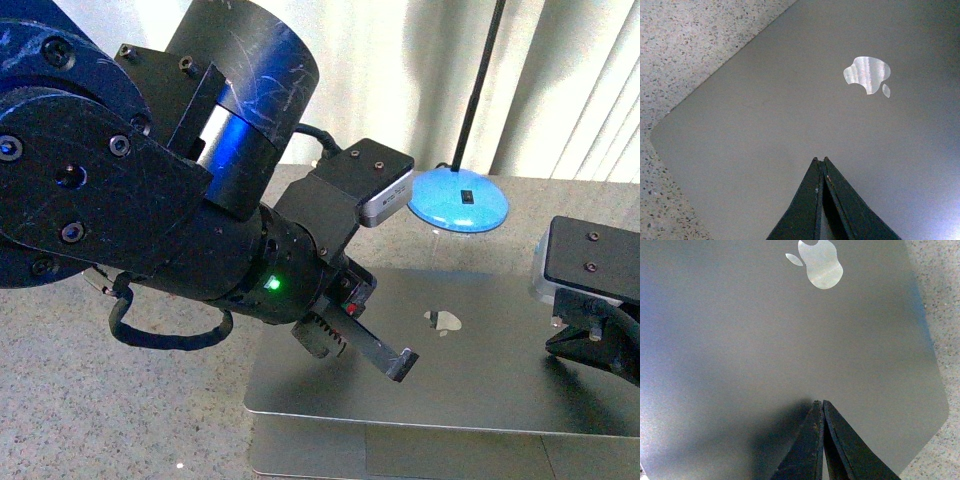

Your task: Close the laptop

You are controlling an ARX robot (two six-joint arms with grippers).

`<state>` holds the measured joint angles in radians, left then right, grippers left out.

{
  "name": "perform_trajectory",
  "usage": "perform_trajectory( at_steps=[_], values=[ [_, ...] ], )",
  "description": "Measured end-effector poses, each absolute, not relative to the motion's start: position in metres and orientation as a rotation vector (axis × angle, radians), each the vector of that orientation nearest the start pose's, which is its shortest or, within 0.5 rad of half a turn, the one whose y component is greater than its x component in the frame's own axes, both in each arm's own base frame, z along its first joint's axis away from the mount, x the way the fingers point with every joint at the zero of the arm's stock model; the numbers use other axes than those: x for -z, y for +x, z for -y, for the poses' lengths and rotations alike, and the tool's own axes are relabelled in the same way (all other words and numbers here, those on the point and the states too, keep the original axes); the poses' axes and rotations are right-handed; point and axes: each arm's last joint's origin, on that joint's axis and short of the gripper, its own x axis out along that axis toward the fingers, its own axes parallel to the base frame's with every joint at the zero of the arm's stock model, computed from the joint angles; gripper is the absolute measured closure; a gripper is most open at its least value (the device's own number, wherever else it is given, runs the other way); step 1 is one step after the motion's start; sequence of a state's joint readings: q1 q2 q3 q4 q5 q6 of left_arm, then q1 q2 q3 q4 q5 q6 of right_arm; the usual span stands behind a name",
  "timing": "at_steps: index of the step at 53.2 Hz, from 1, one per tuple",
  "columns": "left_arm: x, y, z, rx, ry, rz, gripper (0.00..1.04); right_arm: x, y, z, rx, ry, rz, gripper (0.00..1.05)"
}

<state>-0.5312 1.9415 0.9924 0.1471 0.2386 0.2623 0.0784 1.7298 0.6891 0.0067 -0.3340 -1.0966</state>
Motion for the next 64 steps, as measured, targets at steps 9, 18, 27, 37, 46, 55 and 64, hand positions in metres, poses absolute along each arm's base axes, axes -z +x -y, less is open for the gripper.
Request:
perform_trajectory(
  at_steps=[9,18,27,37,46,55,64],
  values=[
    [-0.104,0.317,0.191,0.838,0.34,-0.731,1.01,-0.091,0.286,-0.036,-0.896,-0.855,-0.722,1.02],
    [-0.089,0.314,0.185,0.839,0.318,-0.754,1.01,-0.08,0.287,-0.04,-0.904,-0.86,-0.742,1.02],
    [-0.068,0.311,0.176,0.835,0.293,-0.791,1.01,-0.069,0.287,-0.044,-0.917,-0.854,-0.774,1.02],
    [-0.057,0.311,0.169,0.844,0.247,-0.791,1.01,-0.066,0.289,-0.047,-0.914,-0.853,-0.771,1.02],
    [-0.055,0.313,0.163,0.835,0.217,-0.785,1.01,-0.067,0.29,-0.05,-0.906,-0.835,-0.765,1.02],
    [-0.068,0.316,0.145,0.74,0.127,-0.741,1.01,-0.087,0.3,-0.056,-0.803,-0.761,-0.658,1.02],
    [-0.097,0.327,0.13,0.653,0.043,-0.624,0.94,-0.145,0.319,-0.053,-0.513,-0.634,-0.461,0.9]
  ],
)
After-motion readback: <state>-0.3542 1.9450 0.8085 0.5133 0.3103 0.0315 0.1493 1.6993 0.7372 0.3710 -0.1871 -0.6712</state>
